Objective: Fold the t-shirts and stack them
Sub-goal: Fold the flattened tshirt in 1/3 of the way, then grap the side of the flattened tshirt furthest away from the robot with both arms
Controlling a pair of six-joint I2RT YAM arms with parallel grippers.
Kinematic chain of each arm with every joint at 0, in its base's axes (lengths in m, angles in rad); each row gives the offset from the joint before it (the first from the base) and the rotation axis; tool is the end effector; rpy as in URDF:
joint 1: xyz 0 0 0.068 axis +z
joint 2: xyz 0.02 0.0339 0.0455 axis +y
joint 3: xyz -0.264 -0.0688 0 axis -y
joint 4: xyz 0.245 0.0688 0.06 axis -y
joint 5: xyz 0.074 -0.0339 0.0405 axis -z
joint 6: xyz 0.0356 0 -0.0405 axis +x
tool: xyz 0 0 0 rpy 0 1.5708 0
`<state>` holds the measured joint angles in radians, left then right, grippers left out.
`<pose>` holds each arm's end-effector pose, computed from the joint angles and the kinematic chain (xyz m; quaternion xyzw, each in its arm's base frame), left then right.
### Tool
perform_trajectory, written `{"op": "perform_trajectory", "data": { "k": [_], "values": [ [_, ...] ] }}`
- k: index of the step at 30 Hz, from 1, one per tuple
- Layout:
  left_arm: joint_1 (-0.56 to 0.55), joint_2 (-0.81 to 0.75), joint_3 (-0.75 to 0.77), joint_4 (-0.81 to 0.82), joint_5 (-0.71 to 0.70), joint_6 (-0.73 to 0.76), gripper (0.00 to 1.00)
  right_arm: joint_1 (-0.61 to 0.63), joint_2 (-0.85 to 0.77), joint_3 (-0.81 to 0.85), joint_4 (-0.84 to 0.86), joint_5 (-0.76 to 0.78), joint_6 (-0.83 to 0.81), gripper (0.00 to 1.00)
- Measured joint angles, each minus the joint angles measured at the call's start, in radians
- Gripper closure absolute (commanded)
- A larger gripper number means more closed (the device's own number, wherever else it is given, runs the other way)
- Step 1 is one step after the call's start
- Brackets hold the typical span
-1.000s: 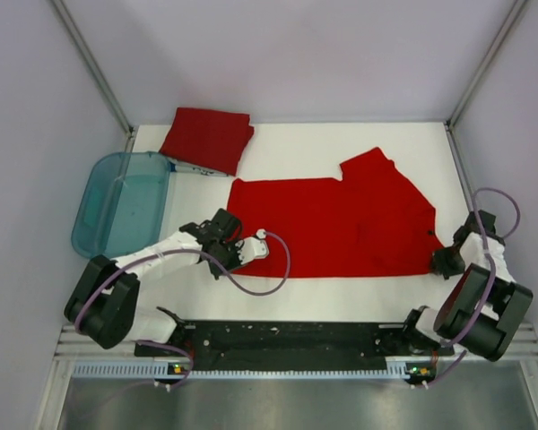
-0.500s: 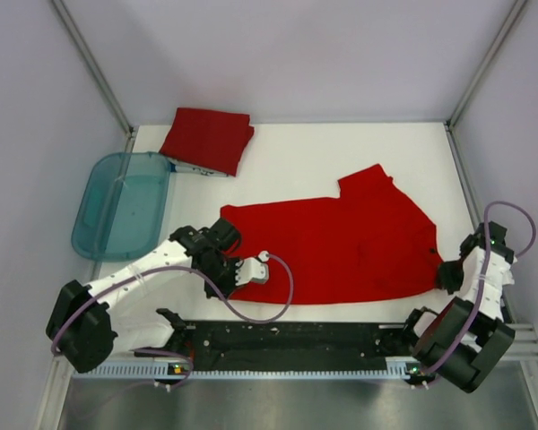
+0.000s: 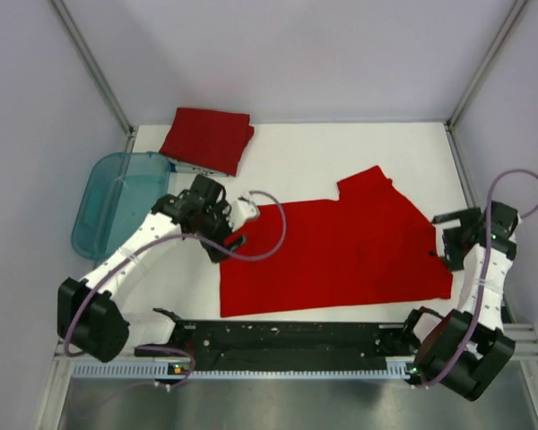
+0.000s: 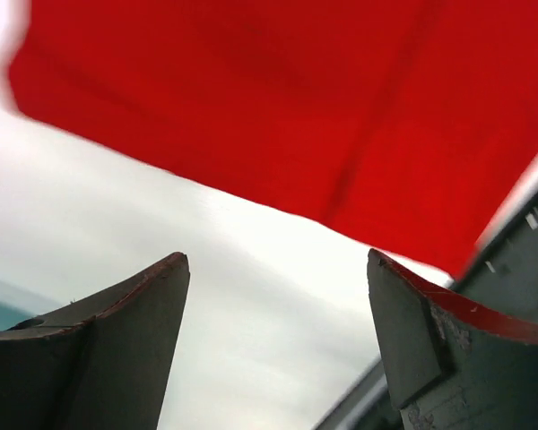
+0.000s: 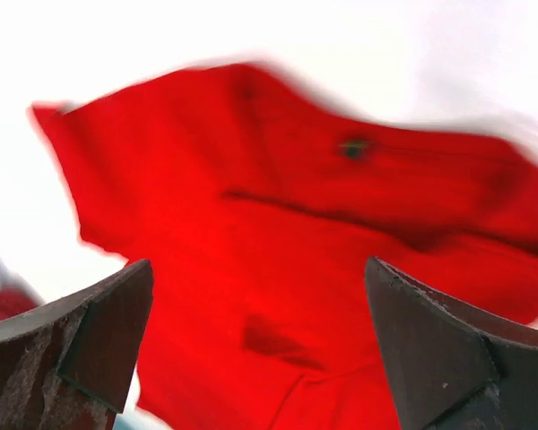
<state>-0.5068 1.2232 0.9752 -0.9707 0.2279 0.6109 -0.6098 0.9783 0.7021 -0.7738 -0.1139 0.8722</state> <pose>0.1883 -0.1137 0.2577 0.5355 0.8188 -0.1027 0.1796 0.1491 -0.0992 0.2285 0.6404 0.7217 0.0882 0.2476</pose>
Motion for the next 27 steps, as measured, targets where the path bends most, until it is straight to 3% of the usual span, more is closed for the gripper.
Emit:
{"op": "perform_trajectory", "data": {
  "k": [3,6,11,16,19,22,27],
  "values": [
    [0.119,0.126,0.145,0.075,0.01,-0.041,0.21,0.137,0.105,0.111,0.136,-0.066,-0.059,0.06],
    [0.2,0.291,0.27,0.134,0.018,-0.091,0.25,0.307,0.33,0.392,0.177,-0.068,-0.201,0.16],
    [0.294,0.526,0.41,0.166,0.018,-0.178,0.29,0.492,0.78,0.97,0.159,-0.024,-0.444,0.2],
    [0.348,0.654,0.469,0.187,0.006,-0.239,0.29,0.582,1.146,1.322,0.066,0.099,-0.637,0.27],
    [0.354,0.691,0.475,0.195,0.005,-0.261,0.29,0.621,1.332,1.445,0.011,0.171,-0.721,0.31],
    [0.354,0.731,0.478,0.212,0.006,-0.275,0.3,0.65,1.447,1.465,-0.035,0.211,-0.781,0.35],
    [0.355,0.791,0.497,0.217,0.023,-0.286,0.32,0.673,1.48,1.5,-0.065,0.216,-0.827,0.44]
  ]
}}
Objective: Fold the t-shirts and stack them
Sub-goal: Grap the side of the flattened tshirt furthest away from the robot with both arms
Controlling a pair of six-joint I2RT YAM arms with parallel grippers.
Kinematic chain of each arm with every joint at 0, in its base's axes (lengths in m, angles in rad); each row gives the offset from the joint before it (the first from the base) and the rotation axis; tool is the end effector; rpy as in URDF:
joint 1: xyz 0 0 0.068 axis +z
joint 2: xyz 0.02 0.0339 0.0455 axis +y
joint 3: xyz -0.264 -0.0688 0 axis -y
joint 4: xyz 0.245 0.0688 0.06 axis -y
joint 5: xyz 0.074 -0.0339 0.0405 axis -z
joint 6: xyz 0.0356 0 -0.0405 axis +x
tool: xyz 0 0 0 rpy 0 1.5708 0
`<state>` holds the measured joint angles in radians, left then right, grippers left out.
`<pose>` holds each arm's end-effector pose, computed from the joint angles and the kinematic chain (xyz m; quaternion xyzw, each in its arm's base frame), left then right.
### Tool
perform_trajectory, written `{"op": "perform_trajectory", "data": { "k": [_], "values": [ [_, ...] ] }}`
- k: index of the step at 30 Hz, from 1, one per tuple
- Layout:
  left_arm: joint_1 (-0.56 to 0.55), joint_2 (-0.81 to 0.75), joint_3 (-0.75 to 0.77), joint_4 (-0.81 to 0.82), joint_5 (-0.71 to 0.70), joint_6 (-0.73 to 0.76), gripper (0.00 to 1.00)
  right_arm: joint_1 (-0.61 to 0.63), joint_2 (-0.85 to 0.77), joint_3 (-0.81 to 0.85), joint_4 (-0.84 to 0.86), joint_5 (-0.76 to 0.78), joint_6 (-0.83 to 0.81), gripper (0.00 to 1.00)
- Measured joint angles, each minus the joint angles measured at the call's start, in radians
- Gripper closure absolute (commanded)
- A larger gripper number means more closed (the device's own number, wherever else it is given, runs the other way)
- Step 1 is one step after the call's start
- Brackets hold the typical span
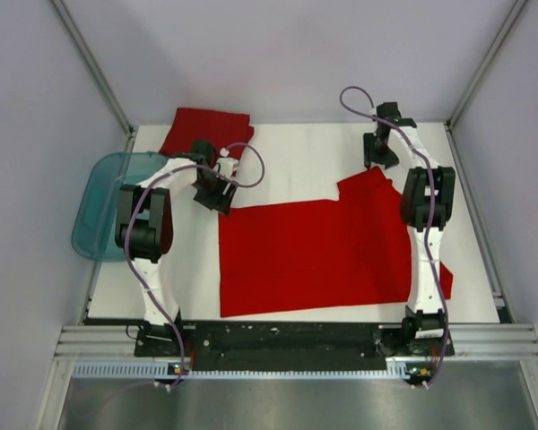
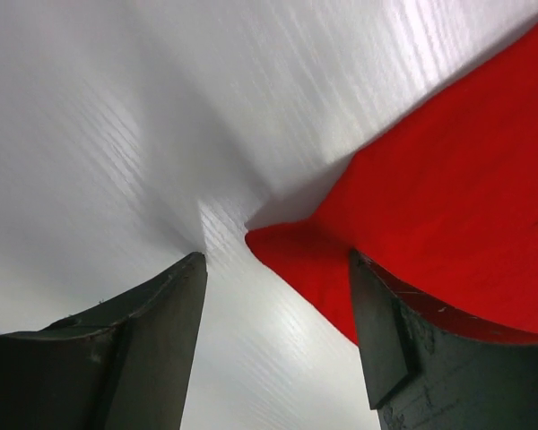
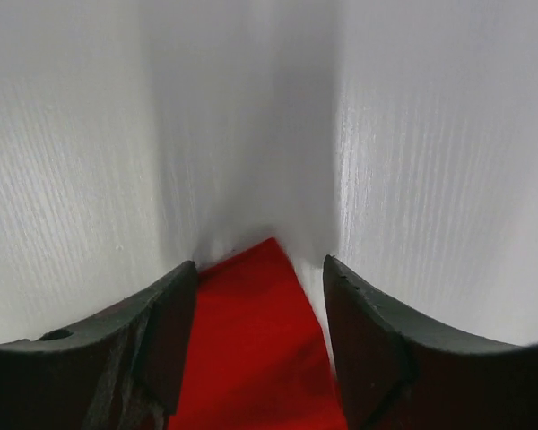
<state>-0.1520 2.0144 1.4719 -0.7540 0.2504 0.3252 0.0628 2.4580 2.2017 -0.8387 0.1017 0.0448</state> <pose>0.3975 -0.0698 0.1724 0.2489 0.9510 -0.1115 0.1458 0.5262 0.0295 0.1789 0.0032 0.9706 -0.0367 0.2377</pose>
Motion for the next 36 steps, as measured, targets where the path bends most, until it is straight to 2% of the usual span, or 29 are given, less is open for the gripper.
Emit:
{"op": "perform_trajectory", "data": {
  "k": [5,9,11,12,15,20,24,28,30,36],
  "values": [
    [0.001,0.031,0.051,0.018,0.046,-0.004,0.37,0.0,0.008,0.0,-0.013,-0.024,-0.009,0.54],
    [0.001,0.06,0.081,0.019,0.076,-0.005,0.48,0.0,0.008,0.0,-0.012,-0.052,-0.006,0.71],
    [0.001,0.079,0.108,-0.006,0.088,0.0,0.55,0.001,0.008,-0.001,-0.013,-0.064,-0.007,0.84],
    [0.001,0.085,0.115,-0.015,0.098,0.004,0.62,0.001,0.008,-0.002,-0.014,-0.066,-0.008,0.98],
    [0.001,0.087,0.115,-0.041,0.117,0.017,1.0,0.0,-0.006,-0.024,-0.01,-0.071,-0.009,1.0],
    [0.001,0.086,0.095,-0.069,0.158,0.045,1.0,0.0,-0.058,-0.101,-0.025,-0.079,0.003,1.0],
    [-0.001,0.029,0.02,-0.034,0.171,0.051,1.0,0.001,-0.19,-0.251,-0.044,-0.078,0.027,1.0],
    [-0.012,-0.11,-0.111,0.004,0.145,0.077,1.0,0.001,-0.465,-0.505,-0.013,-0.038,0.05,1.0],
    [-0.019,-0.19,-0.174,0.016,0.135,0.095,1.0,0.001,-0.657,-0.654,0.011,-0.002,0.065,1.0],
    [-0.034,-0.374,-0.296,0.038,0.121,0.143,1.0,0.001,-1.064,-0.962,0.031,0.071,0.115,1.0]
  ]
}}
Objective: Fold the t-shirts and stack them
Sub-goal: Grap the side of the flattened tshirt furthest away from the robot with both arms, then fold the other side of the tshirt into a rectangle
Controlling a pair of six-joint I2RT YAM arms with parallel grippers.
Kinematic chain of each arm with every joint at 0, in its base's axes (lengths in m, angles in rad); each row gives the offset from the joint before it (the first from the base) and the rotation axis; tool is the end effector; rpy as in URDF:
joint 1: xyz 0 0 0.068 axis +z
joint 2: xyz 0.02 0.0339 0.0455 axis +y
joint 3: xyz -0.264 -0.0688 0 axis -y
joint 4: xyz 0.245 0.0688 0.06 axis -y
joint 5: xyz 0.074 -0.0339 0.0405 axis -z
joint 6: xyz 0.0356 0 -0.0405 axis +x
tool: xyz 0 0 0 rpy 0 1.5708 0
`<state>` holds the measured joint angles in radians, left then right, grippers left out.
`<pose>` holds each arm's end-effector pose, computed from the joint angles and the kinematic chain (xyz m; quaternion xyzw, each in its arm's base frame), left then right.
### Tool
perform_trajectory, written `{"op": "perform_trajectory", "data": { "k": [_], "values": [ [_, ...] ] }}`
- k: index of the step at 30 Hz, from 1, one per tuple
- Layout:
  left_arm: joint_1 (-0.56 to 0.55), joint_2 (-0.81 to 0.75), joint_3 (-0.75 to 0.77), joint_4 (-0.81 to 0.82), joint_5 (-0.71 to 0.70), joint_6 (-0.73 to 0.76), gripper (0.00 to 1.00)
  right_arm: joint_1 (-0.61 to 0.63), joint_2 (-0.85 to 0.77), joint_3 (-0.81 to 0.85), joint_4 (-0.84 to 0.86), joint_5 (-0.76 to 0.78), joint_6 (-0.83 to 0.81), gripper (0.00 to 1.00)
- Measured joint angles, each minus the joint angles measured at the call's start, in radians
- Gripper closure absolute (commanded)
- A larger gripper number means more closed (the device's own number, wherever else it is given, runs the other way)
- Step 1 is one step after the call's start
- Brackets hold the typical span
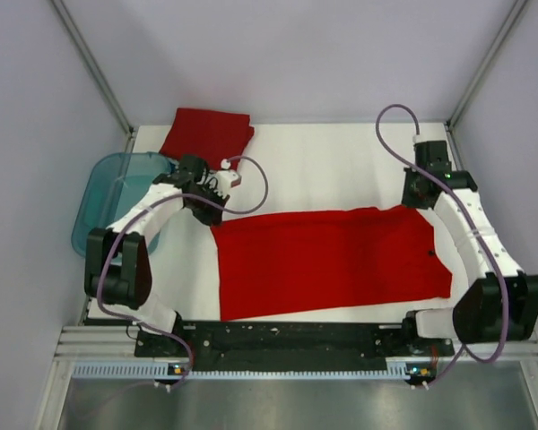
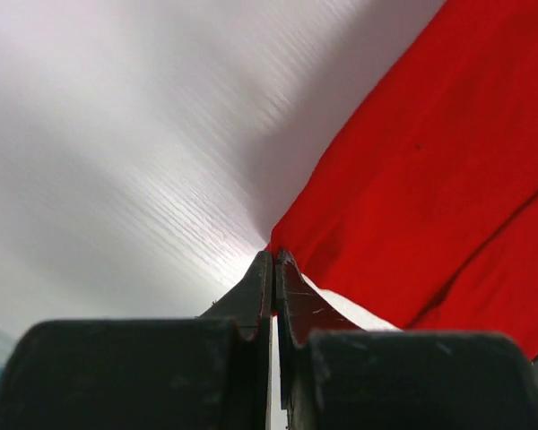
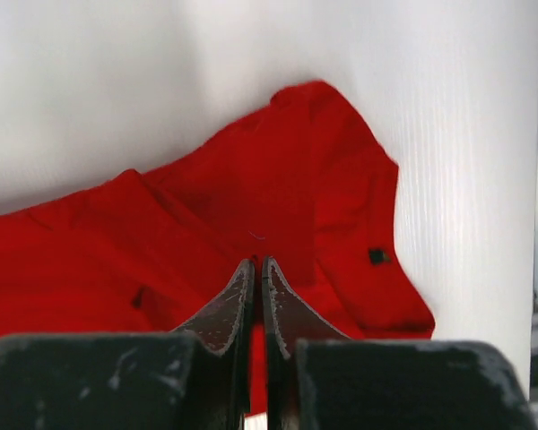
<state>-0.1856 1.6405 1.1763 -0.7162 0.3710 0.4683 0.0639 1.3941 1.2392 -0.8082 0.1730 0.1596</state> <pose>0.3171 -0.0727 0.2217 0.3435 0.9016 -0.1523 0.2142 0.2870 0.0122 0.3053 0.0713 0.9483 -0.0487 0.3054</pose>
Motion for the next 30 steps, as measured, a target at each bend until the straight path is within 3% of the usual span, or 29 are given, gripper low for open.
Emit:
{"op": "perform_trajectory", "data": {
  "k": [8,15,27,28,30],
  "values": [
    [-0.027,-0.25,-0.198,-0.002,0.061,0.074,1.0,0.0,-0.349,-0.29,-0.031,0.023,0.145,1.0],
    [-0.061,-0.252,-0.296,-0.009,0.092,0.089,1.0,-0.018,-0.358,-0.364,-0.023,0.069,0.264,1.0],
    [-0.082,-0.253,-0.317,-0.034,0.105,0.144,1.0,-0.185,-0.457,-0.52,0.021,0.122,0.395,1.0],
    [-0.085,-0.253,-0.317,-0.041,0.107,0.154,0.89,-0.185,-0.466,-0.52,0.023,0.122,0.396,0.94],
    [-0.089,-0.253,-0.317,-0.064,0.112,0.187,0.63,-0.185,-0.47,-0.52,0.032,0.124,0.401,0.53]
  ]
}}
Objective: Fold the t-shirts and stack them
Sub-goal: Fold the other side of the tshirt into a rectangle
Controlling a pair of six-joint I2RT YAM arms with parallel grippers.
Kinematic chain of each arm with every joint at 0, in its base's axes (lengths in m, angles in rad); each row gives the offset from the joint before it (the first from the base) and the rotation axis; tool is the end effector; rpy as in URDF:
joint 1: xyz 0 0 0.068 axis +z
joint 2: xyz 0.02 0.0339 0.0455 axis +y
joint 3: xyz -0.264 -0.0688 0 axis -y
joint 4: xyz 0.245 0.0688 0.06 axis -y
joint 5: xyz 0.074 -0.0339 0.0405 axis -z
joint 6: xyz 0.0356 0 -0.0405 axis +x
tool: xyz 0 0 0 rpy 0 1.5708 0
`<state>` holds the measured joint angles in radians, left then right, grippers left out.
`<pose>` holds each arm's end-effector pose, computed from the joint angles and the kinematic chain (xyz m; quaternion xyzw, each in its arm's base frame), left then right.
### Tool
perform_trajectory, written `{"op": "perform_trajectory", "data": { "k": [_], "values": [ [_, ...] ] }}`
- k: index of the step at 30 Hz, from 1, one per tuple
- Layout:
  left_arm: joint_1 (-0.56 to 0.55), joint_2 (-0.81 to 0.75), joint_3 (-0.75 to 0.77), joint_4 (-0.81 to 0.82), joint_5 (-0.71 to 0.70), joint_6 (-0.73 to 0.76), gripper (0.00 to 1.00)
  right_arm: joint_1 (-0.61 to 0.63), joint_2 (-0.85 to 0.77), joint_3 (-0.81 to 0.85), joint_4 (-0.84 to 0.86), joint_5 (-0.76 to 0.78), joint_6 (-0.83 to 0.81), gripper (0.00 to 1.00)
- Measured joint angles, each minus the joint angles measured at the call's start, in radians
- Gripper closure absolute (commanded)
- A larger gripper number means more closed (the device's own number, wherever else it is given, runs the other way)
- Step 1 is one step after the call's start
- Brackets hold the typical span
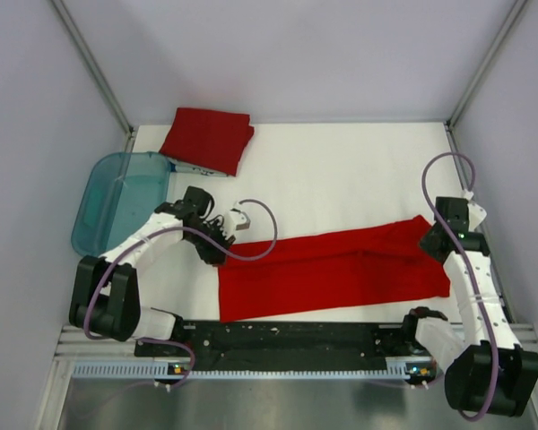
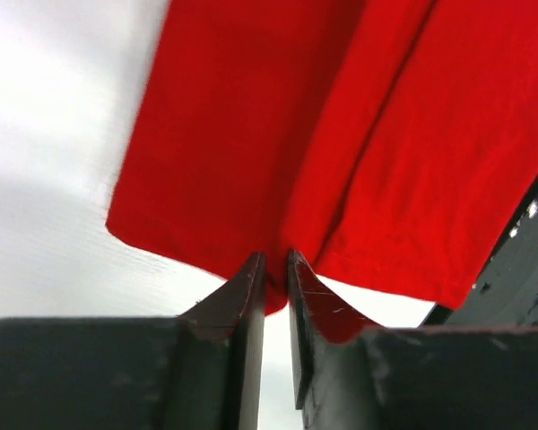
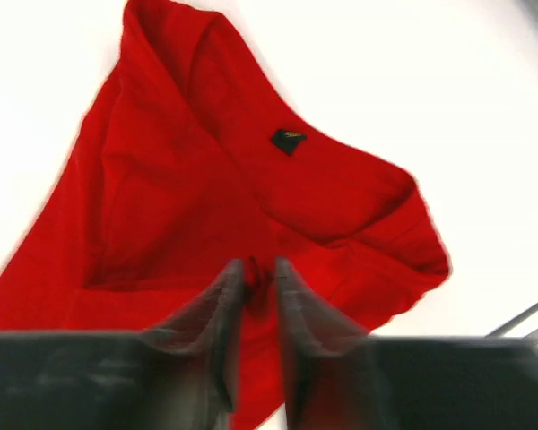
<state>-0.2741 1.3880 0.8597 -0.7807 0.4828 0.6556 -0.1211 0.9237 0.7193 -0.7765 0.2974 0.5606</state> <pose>0.2277 -0.0812 0.1995 0.4595 0.8466 -0.2087 0.1694 0.1705 -0.0313 0.2434 0.3569 0.8774 -0.0757 0.3115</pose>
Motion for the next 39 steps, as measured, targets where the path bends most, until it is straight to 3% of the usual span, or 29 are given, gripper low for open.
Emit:
{"op": "perform_trajectory", "data": {
  "k": [1,2,3,6,10,14,18,19,23,30,35,39],
  "values": [
    [-0.002,0.0,0.0,-0.014,0.002,0.019,0.53,0.0,0.0,0.0,0.001,0.006,0.009,0.39],
    [-0.003,0.0,0.0,-0.033,0.004,0.039,0.46,0.0,0.0,0.0,-0.001,0.019,0.022,0.33],
    [-0.003,0.0,0.0,-0.057,0.01,0.061,0.4,-0.001,-0.002,0.0,-0.005,0.043,0.03,0.32],
    [-0.003,-0.001,0.014,-0.16,0.041,0.139,0.38,-0.006,-0.028,0.001,-0.033,0.113,0.053,0.29],
    [-0.003,-0.031,0.069,-0.31,0.09,0.26,0.48,-0.008,-0.108,0.033,-0.046,0.15,0.037,0.51],
    [-0.003,-0.067,0.099,-0.3,0.106,0.245,0.66,0.016,-0.139,0.063,0.075,-0.05,-0.042,0.64],
    [-0.004,0.032,0.123,-0.191,0.088,0.121,0.7,0.185,0.021,0.077,0.174,-0.179,-0.101,0.97],
    [-0.005,0.07,0.129,-0.159,0.077,0.095,0.7,0.225,0.106,0.095,0.183,-0.212,-0.115,1.0],
    [-0.016,0.156,0.119,-0.061,0.013,0.021,0.7,0.302,0.385,0.141,0.209,-0.299,-0.168,1.0],
    [-0.042,0.228,0.066,0.034,-0.08,-0.054,0.7,0.377,0.608,0.153,0.207,-0.311,-0.221,1.0],
    [-0.042,0.237,0.069,0.04,-0.086,-0.082,0.69,0.388,0.608,0.153,0.177,-0.286,-0.222,1.0],
    [-0.043,0.238,0.071,0.04,-0.09,-0.088,0.69,0.426,0.5,0.132,0.098,-0.258,-0.182,1.0]
  ]
}}
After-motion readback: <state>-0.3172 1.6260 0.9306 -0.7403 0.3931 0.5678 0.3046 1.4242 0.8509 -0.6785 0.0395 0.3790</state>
